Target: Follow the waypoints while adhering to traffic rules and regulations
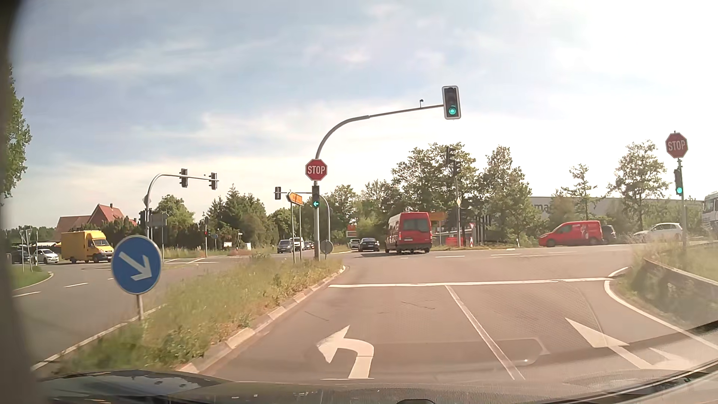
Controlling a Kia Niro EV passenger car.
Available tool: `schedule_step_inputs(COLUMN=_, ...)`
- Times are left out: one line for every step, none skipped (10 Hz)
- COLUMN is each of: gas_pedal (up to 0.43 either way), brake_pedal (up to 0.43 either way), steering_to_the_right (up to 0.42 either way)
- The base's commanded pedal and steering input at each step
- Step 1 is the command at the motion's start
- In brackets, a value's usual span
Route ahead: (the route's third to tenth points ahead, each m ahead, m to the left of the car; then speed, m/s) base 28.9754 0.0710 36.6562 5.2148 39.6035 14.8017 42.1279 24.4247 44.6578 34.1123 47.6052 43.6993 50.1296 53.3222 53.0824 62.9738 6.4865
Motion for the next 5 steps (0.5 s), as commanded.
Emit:
schedule_step_inputs(gas_pedal=0.209, brake_pedal=0.000, steering_to_the_right=0.022)
schedule_step_inputs(gas_pedal=0.248, brake_pedal=0.000, steering_to_the_right=0.024)
schedule_step_inputs(gas_pedal=0.260, brake_pedal=0.000, steering_to_the_right=0.025)
schedule_step_inputs(gas_pedal=0.268, brake_pedal=0.000, steering_to_the_right=0.027)
schedule_step_inputs(gas_pedal=0.268, brake_pedal=0.000, steering_to_the_right=0.027)
